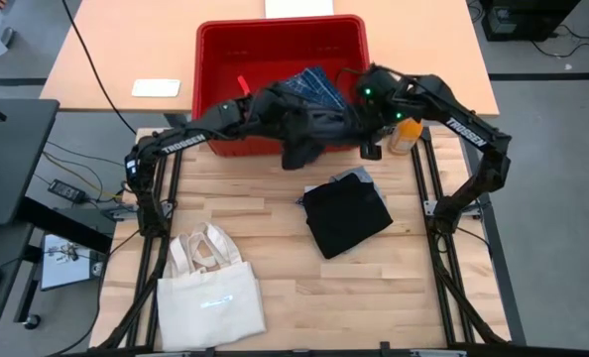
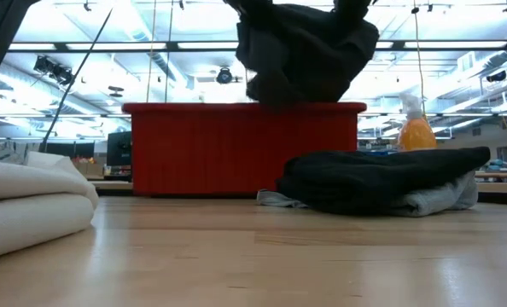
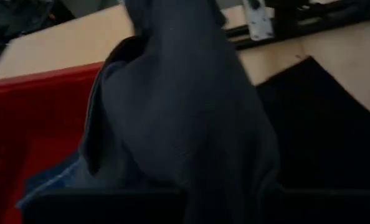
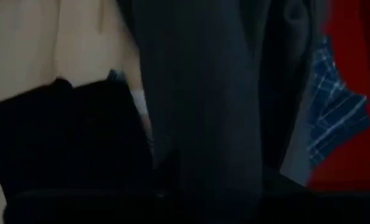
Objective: Fold laundry
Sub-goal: Remove the gray pants from the red organizer bin
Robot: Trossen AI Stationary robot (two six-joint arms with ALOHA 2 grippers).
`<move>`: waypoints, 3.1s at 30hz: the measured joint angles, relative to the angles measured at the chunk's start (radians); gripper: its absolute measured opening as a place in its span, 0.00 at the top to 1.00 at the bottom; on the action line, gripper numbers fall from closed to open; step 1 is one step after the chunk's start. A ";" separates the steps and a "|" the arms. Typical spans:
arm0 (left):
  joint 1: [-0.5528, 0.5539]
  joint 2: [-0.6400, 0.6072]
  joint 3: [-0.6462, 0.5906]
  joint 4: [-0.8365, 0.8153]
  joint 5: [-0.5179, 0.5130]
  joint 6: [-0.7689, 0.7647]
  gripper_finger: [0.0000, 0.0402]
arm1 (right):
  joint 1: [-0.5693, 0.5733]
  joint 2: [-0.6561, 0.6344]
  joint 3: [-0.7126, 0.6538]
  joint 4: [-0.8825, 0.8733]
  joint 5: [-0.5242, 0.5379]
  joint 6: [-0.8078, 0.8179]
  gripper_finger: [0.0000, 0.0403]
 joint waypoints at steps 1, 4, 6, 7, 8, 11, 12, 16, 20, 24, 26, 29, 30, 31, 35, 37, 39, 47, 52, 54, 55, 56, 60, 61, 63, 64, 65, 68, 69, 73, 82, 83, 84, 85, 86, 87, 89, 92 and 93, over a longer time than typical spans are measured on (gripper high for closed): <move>-0.006 0.000 0.000 -0.013 0.000 0.001 0.92 | 0.010 0.000 0.000 -0.002 0.031 0.001 0.80; -0.017 0.002 0.000 -0.014 -0.101 0.049 0.92 | 0.030 -0.010 -0.003 0.057 0.165 0.000 0.80; -0.017 0.001 0.001 0.021 -0.212 0.083 0.92 | 0.031 -0.022 -0.004 0.128 0.225 0.000 0.80; -0.017 0.001 0.001 0.042 -0.249 0.085 0.92 | 0.033 -0.028 -0.004 0.157 0.247 0.002 0.80; -0.017 0.000 0.003 0.054 -0.267 0.079 0.92 | 0.040 -0.035 -0.004 0.176 0.267 0.007 0.80; -0.024 -0.011 0.026 0.034 -0.269 0.049 0.92 | 0.077 -0.055 -0.004 0.174 0.314 0.011 0.80; -0.031 -0.011 0.039 0.025 -0.270 0.043 0.92 | 0.094 -0.061 -0.004 0.168 0.338 0.011 0.80; -0.062 -0.009 0.087 0.003 -0.276 0.055 0.92 | 0.145 -0.099 -0.003 0.133 0.383 0.021 0.80; -0.086 -0.009 0.121 -0.029 -0.263 0.080 0.92 | 0.182 -0.134 -0.003 0.125 0.328 0.069 0.80; -0.101 -0.009 0.126 -0.090 -0.130 0.011 0.92 | 0.232 -0.150 -0.005 0.059 0.315 0.121 0.79; -0.109 -0.008 0.126 -0.093 -0.061 -0.042 0.92 | 0.251 -0.169 -0.005 0.034 0.275 0.167 0.79; -0.117 -0.009 0.126 -0.100 0.023 -0.090 0.92 | 0.267 -0.186 -0.004 0.021 0.189 0.206 0.79; -0.116 -0.009 0.126 -0.104 0.025 -0.094 0.92 | 0.271 -0.187 -0.004 0.020 0.186 0.206 0.79; -0.113 -0.009 0.126 -0.108 0.022 -0.096 0.92 | 0.273 -0.187 -0.004 0.020 0.196 0.206 0.79; -0.092 0.001 0.126 -0.119 0.011 -0.140 0.92 | 0.268 -0.168 -0.006 -0.003 0.234 0.174 0.79; -0.090 0.013 0.124 -0.129 0.020 -0.169 0.92 | 0.257 -0.162 -0.029 -0.022 0.234 0.151 0.79; -0.092 0.018 0.121 -0.155 0.050 -0.204 0.92 | 0.248 -0.159 -0.061 -0.030 0.228 0.134 0.79; -0.155 0.077 0.116 -0.221 0.086 -0.238 0.92 | 0.245 -0.157 -0.200 -0.012 0.211 0.121 0.79; -0.201 0.136 0.116 -0.238 -0.016 -0.115 0.92 | 0.260 -0.156 -0.256 0.014 0.311 0.014 0.79; -0.215 0.143 0.116 -0.237 -0.065 -0.068 0.92 | 0.260 -0.156 -0.270 0.016 0.320 -0.019 0.79; -0.222 0.147 0.116 -0.234 -0.090 -0.046 0.92 | 0.260 -0.157 -0.279 0.023 0.320 -0.031 0.79; -0.226 0.148 0.116 -0.232 -0.109 -0.027 0.92 | 0.260 -0.162 -0.291 0.029 0.318 -0.041 0.79; -0.233 0.151 0.116 -0.226 -0.122 0.023 0.92 | 0.261 -0.180 -0.339 0.052 0.297 -0.067 0.79; -0.233 0.151 0.116 -0.227 -0.122 0.030 0.92 | 0.261 -0.182 -0.349 0.057 0.290 -0.078 0.79; -0.234 0.157 0.116 -0.227 -0.121 0.051 0.92 | 0.261 -0.186 -0.368 0.065 0.279 -0.102 0.79; -0.235 0.160 0.115 -0.228 -0.121 0.066 0.92 | 0.261 -0.187 -0.377 0.070 0.278 -0.116 0.79; -0.235 0.161 0.114 -0.229 -0.123 0.087 0.92 | 0.261 -0.187 -0.383 0.078 0.281 -0.136 0.79; -0.236 0.169 0.114 -0.210 -0.207 0.172 0.92 | 0.260 -0.187 -0.388 0.122 0.364 -0.210 0.79; -0.236 0.172 0.114 -0.198 -0.247 0.195 0.92 | 0.259 -0.187 -0.388 0.143 0.407 -0.229 0.79; -0.233 0.176 0.115 -0.175 -0.322 0.231 0.92 | 0.254 -0.191 -0.387 0.184 0.462 -0.247 0.79; -0.259 0.258 0.116 -0.133 -0.277 0.119 0.92 | 0.245 -0.186 -0.412 0.002 0.289 -0.101 0.79; -0.266 0.269 0.116 -0.131 -0.279 0.120 0.92 | 0.246 -0.185 -0.424 -0.002 0.283 -0.087 0.79; -0.273 0.279 0.116 -0.128 -0.285 0.126 0.92 | 0.247 -0.185 -0.439 -0.002 0.282 -0.073 0.79; -0.280 0.288 0.116 -0.124 -0.298 0.131 0.92 | 0.247 -0.184 -0.455 -0.003 0.282 -0.058 0.79; -0.285 0.293 0.116 -0.120 -0.309 0.131 0.92 | 0.247 -0.184 -0.470 0.000 0.279 -0.046 0.79; -0.289 0.296 0.115 -0.120 -0.319 0.130 0.92 | 0.247 -0.185 -0.487 0.012 0.273 -0.032 0.79; -0.294 0.305 0.115 -0.114 -0.321 0.120 0.92 | 0.247 -0.185 -0.521 0.028 0.254 -0.008 0.79; -0.303 0.309 0.114 -0.109 -0.295 0.083 0.92 | 0.251 -0.185 -0.554 0.028 0.199 0.022 0.79; -0.304 0.309 0.114 -0.107 -0.273 0.074 0.92 | 0.257 -0.186 -0.562 0.027 0.189 0.025 0.79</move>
